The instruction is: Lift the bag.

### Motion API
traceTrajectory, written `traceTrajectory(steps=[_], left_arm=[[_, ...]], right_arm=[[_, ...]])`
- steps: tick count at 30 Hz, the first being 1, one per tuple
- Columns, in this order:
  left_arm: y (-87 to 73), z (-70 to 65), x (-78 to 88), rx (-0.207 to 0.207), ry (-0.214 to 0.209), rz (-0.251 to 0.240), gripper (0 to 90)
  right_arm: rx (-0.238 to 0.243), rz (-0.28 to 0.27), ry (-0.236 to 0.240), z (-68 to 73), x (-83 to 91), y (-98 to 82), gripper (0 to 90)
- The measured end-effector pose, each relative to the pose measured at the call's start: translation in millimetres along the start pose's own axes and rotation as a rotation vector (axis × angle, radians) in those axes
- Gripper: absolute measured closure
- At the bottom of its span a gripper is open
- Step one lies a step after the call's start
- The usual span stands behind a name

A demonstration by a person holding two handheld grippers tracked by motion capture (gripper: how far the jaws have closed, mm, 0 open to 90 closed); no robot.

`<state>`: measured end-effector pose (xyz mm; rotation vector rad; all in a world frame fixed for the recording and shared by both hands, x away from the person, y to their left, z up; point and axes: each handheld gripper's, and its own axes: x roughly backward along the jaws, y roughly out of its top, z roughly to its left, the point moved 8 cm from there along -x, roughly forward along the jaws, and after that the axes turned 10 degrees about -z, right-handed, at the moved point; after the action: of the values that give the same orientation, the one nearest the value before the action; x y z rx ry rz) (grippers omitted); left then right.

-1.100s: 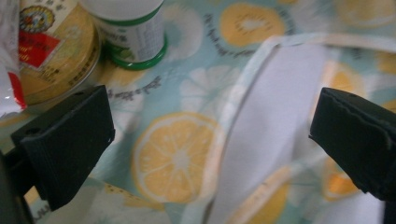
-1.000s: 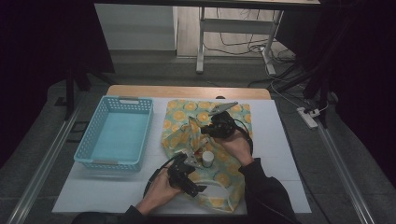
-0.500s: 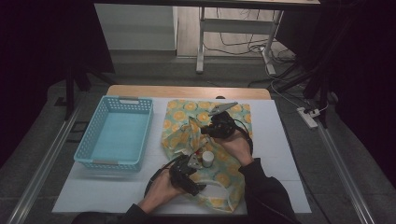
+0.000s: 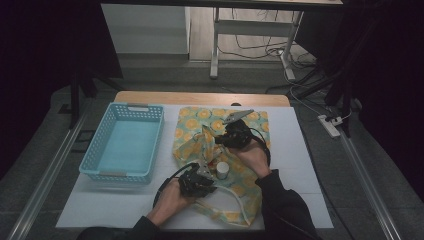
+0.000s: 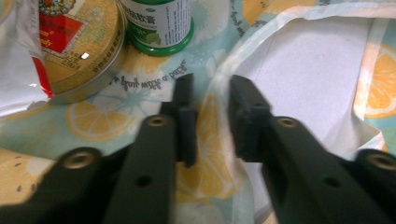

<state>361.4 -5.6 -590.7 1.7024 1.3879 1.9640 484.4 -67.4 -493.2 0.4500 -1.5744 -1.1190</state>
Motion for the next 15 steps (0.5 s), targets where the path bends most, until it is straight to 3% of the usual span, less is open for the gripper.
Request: traceTrajectory(steps=[3, 6, 10, 15], left_arm=[[0.1, 1.6, -0.6, 0.043, -0.029, -0.008, 87.8], [0.5, 2.2, -0.7, 0.081, -0.033, -0.008, 89.4], [2.6, 0.3, 0.2, 0.078, 0.0, 0.013, 89.5], [7.1, -0.5, 5.6, 0.07, 0.004, -0.011, 89.6]], right_arm=[[0.002, -0.002, 0.001, 0.4, -0.3, 0.1, 89.9], [0.001, 0.0, 0.001, 0.8, -0.4, -0.1, 89.9], [-0.001, 0.002, 0.004, 0.4, -0.3, -0.5, 89.9], [-0.007, 0.002, 0.009, 0.6, 1.1, -0.3, 89.9]])
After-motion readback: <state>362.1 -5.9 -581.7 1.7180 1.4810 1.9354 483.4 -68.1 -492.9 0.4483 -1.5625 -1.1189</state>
